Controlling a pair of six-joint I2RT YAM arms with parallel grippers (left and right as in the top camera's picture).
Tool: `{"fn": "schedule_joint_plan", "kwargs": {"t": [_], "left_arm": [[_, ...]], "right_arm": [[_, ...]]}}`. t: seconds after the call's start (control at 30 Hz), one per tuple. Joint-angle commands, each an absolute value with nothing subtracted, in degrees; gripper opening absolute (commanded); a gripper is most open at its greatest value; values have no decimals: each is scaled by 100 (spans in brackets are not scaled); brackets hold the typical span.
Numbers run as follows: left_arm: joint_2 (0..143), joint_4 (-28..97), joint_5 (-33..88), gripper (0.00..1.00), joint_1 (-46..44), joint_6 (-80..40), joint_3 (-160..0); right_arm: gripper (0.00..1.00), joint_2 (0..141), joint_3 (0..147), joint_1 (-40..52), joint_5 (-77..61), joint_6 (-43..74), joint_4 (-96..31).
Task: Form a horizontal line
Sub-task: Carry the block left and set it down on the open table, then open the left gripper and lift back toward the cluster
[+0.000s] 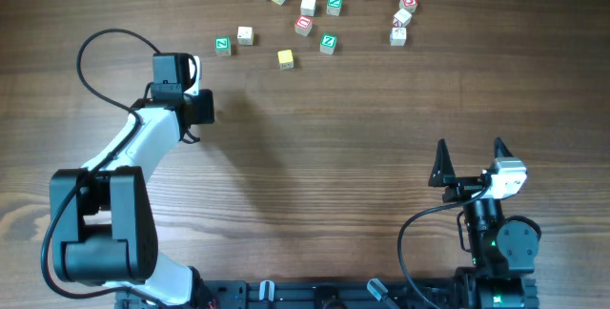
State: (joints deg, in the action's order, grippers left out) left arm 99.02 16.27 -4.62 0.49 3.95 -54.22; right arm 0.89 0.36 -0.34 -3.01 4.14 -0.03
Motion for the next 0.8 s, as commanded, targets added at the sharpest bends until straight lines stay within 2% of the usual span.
{"fn": "schedule_joint_plan", "kwargs": {"t": [0.0, 0.1, 0.33, 0.67, 0.77], "left_arm": [[9957, 1588, -412, 48, 60, 432, -5356], [9926, 1584, -462, 57, 60, 429, -5398], [9157, 2158, -495, 67, 58, 405, -6149], [7754, 3339, -493, 90, -54, 364, -8007], [7822, 3710, -493, 92, -161, 362, -8901]], "right_arm": [[100, 64, 30, -5, -388, 311, 10], [100, 64, 30, -5, -388, 316, 10], [100, 64, 30, -5, -388, 314, 10], [100, 64, 30, -5, -388, 314, 10], [99, 64, 30, -5, -388, 314, 10]]}}
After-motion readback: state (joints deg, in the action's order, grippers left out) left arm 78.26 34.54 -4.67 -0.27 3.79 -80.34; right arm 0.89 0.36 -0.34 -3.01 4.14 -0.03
